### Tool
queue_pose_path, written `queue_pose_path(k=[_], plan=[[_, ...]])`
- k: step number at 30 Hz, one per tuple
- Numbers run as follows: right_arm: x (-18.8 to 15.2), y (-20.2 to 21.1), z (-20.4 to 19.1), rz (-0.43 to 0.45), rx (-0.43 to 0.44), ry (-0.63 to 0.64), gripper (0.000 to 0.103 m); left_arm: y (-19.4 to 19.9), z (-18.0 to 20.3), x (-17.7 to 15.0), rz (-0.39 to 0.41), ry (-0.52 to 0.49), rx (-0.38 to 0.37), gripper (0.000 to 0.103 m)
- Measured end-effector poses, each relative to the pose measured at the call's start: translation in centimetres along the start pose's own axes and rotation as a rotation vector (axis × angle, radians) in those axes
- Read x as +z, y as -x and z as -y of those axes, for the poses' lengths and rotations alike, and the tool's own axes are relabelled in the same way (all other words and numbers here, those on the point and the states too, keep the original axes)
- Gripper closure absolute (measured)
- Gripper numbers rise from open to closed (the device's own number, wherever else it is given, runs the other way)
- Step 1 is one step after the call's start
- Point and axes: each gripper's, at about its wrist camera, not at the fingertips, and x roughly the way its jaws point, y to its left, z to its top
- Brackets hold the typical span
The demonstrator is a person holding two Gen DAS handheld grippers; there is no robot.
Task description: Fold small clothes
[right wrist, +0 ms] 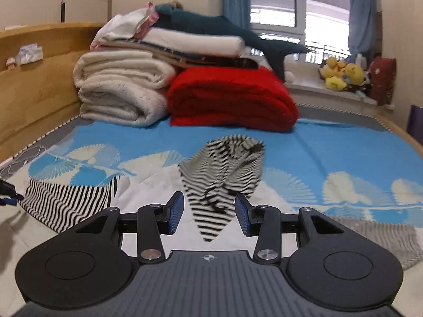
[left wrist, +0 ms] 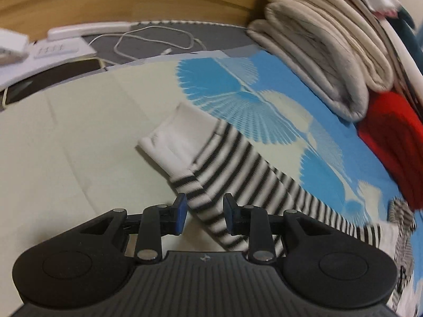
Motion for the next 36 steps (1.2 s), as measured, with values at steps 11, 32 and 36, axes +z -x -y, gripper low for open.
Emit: queue_pose_path(k=[11,32,36], plan=[[-1.1,-3.5,1.1,-0.118,-0.024,-0.035,0.089,0.5,3.8,0.8,0.105,-0.028,0.114,0.102],[-4.2,-1.6,12.4,-0.201,-0.197,-0.474,0.087,12.0,25.3,-16.2,-0.128,-0.423,-0.411,0.095],[-6.3,-4.4,14.1,-0.311,-0.162,-0.65,0.087,9.5,24.7,-14.1,-0.15,-0.436,-0.29,0.094]])
